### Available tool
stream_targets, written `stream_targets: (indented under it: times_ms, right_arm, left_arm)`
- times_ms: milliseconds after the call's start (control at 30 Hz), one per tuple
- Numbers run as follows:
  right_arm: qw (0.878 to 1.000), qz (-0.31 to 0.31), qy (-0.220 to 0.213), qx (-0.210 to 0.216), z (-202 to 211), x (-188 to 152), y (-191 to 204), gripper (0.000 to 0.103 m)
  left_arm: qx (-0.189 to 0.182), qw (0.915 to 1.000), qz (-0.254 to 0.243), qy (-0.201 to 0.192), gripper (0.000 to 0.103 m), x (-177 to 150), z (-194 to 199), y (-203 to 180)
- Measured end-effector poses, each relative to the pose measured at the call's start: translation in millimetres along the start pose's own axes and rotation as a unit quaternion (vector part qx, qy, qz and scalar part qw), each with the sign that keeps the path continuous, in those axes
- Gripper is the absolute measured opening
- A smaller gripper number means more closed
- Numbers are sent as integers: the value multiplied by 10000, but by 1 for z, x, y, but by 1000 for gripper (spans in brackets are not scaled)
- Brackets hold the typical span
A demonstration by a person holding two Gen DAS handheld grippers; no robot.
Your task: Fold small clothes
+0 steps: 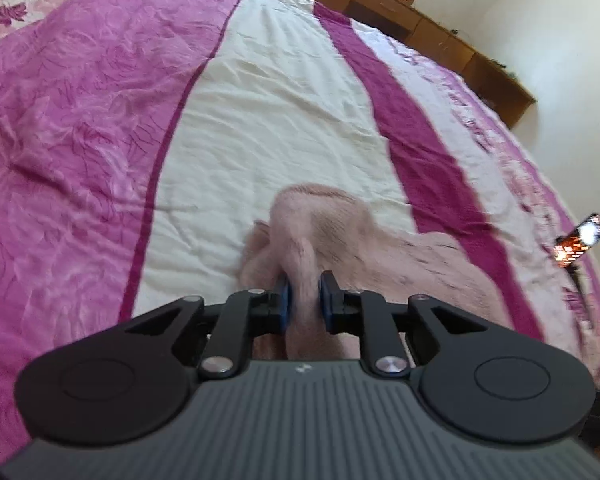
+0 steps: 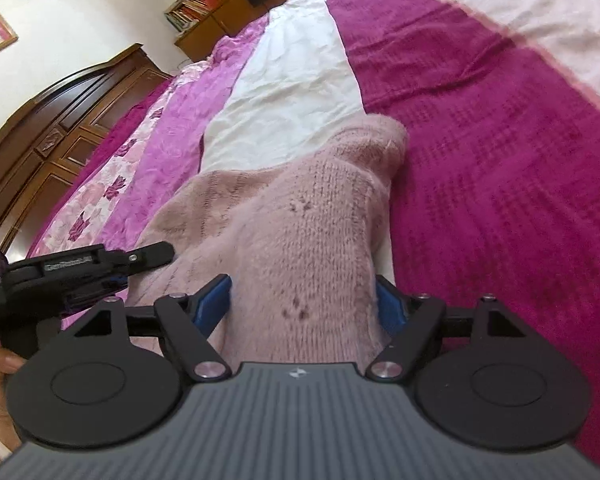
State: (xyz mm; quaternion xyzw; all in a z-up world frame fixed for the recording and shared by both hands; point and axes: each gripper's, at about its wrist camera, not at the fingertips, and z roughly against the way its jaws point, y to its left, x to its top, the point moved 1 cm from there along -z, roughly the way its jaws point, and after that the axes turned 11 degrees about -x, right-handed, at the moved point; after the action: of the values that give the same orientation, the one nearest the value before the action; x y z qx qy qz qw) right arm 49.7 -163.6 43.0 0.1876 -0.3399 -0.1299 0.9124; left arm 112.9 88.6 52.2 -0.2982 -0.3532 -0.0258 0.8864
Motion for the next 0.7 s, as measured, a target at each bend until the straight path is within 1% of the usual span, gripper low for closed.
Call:
stream_targets:
  times_ms: [33,100,233,367,433,500,567,700]
  right_arm:
    - [10000,21,-53,8,6,-2,-1,81]
    - [10000,-19,-84,42,17,-5,-4,81]
    - [9998,-76,-178,56,38,-14,-8,81]
    - [9996,11,-291,58,61,-22,-7,81]
    - [9994,56,-328,47,71,-27,-5,81]
    - [9992,145,-384,2,80,-33,-2,81]
    - [9987,251,-446,-54,88,-39,1,83]
    - [9979,395,-499,-100,101,-54,5,86]
  left_arm:
    - [13,10000,-49,20,25,-3,8,-5]
    - [33,9998,-207,47,37,-10,21,-14]
    - [151,9986,-466,174,39,-26,42,-31]
    - [509,9969,-555,229,40,-40,58,-41]
    - [651,9962,-540,213,44,-46,64,-42]
    - [787,9955,-497,179,56,-53,71,-44]
    - [871,9948,-494,169,62,-61,76,-46]
    - [985,9928,-595,332,63,-78,78,-53]
